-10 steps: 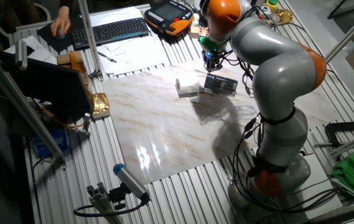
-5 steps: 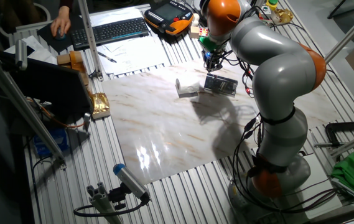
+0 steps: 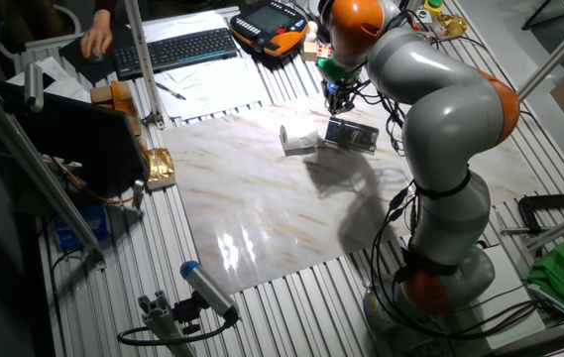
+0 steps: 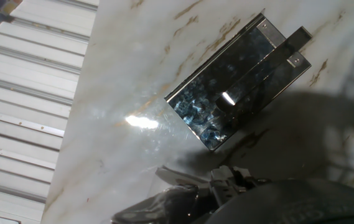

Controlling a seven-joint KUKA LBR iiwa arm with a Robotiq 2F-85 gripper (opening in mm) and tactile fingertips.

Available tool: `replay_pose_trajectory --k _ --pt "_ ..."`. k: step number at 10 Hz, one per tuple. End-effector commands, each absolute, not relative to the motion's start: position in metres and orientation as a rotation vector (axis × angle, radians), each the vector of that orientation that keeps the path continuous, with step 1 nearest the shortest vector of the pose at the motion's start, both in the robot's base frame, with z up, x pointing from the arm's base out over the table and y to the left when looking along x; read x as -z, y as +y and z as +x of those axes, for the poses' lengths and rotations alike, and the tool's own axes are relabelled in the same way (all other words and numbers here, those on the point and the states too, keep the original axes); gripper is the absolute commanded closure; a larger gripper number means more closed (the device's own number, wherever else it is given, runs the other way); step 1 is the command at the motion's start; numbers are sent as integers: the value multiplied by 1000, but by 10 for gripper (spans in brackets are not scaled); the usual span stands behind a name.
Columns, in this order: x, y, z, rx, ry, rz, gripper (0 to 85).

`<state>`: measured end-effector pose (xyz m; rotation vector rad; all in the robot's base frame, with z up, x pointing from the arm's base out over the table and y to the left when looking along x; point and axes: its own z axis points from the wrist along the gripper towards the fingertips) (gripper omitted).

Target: Take the roll of paper down from the shelf

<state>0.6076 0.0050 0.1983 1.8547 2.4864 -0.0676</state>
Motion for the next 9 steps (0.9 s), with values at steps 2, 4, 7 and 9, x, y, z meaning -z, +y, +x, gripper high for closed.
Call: replay_pose_trajectory --k 2,4,7,9 --pt "-198 5 608 68 2485 1853 843" --pt "-198 5 608 70 2484 1853 843" --pt "-198 5 607 72 2486 1858 843" --pt "-199 5 607 75 2488 1862 843"
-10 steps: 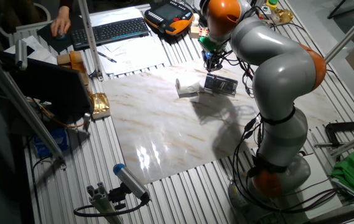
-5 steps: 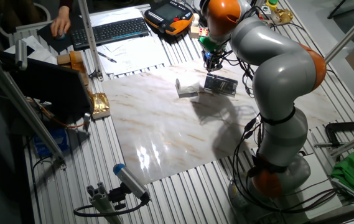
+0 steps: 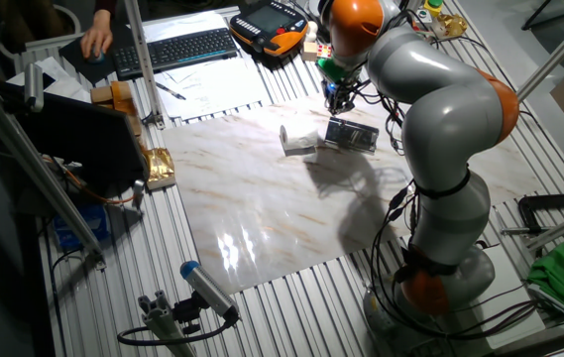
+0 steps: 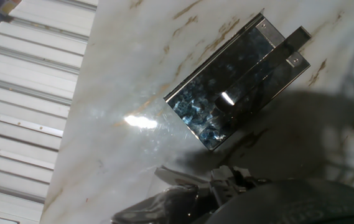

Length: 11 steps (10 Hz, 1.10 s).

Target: Take the roll of paper down from the shelf

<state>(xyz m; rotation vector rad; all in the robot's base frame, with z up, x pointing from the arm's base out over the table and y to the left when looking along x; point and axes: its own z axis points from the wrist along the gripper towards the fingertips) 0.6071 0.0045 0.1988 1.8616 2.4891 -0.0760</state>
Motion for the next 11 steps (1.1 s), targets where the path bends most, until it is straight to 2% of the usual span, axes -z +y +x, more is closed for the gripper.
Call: replay_pose_trajectory --k 1,11 --pt "-199 4 607 82 2490 1861 843" --pt "-198 5 607 82 2491 1856 843"
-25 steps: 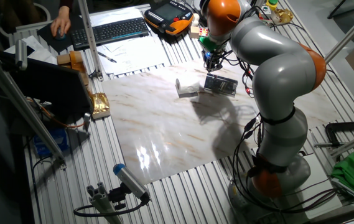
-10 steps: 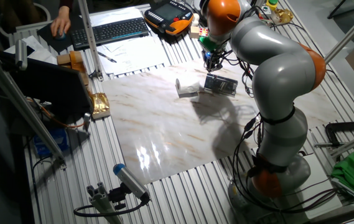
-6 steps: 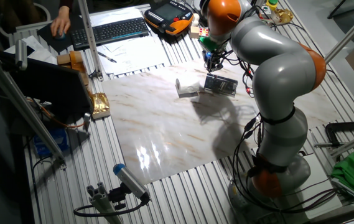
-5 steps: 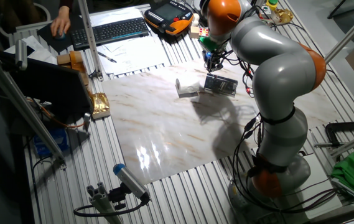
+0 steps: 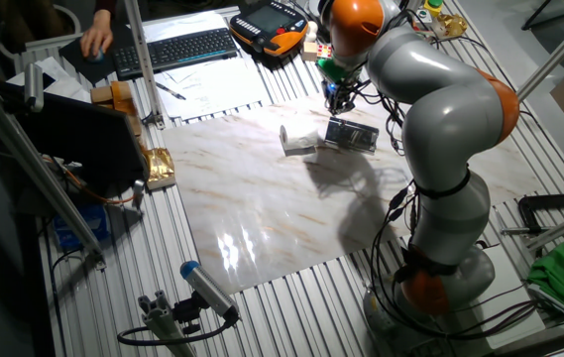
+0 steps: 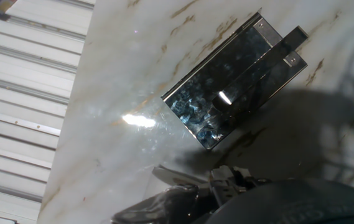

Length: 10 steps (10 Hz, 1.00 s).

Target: Take the roll of paper down from the shelf

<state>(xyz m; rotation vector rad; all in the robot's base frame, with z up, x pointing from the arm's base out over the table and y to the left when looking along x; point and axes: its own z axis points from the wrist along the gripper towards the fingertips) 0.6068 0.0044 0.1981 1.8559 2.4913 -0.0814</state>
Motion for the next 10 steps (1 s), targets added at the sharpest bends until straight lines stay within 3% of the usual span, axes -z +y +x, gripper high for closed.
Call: replay_pose_trajectory --k 1,10 --pt "-198 4 607 82 2491 1856 843" --pt "-198 7 605 61 2498 1909 843"
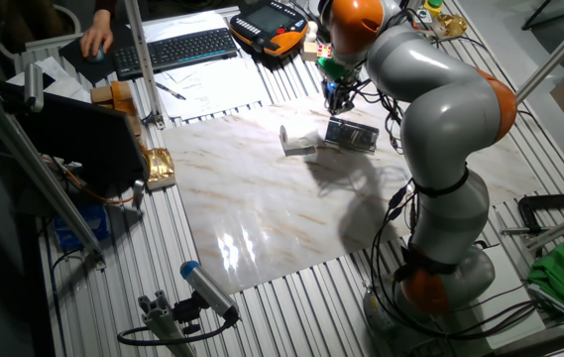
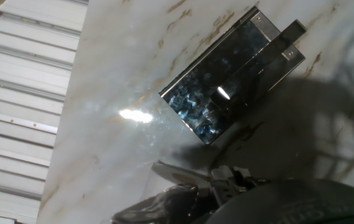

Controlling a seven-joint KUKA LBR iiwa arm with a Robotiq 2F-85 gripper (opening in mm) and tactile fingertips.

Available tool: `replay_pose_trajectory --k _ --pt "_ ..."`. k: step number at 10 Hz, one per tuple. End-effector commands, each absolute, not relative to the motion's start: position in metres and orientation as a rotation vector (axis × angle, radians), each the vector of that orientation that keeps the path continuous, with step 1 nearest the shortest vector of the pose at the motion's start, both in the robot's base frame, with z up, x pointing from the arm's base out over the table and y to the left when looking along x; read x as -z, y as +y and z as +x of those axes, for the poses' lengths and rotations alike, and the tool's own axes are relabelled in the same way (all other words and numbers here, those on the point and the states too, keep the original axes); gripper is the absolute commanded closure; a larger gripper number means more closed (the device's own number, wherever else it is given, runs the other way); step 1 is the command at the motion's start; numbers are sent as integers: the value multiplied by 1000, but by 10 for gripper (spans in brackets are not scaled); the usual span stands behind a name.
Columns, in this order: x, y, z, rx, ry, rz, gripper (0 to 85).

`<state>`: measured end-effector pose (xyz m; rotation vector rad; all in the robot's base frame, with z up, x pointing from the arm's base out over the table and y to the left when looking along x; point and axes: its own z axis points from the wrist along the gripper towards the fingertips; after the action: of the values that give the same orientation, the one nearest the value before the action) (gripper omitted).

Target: Take the roll of paper down from the shelf

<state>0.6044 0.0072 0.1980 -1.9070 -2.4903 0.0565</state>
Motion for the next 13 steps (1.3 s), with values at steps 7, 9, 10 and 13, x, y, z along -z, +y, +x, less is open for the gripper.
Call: replay_pose_trajectory --k 7,9,10,13 --pt "-194 20 601 -30 -2502 -1912 843" --pt "-193 21 600 -19 -2510 -1909 843" --pt "-193 22 600 -18 -2511 -1909 843" --pt "-194 22 599 -15 -2510 -1915 843"
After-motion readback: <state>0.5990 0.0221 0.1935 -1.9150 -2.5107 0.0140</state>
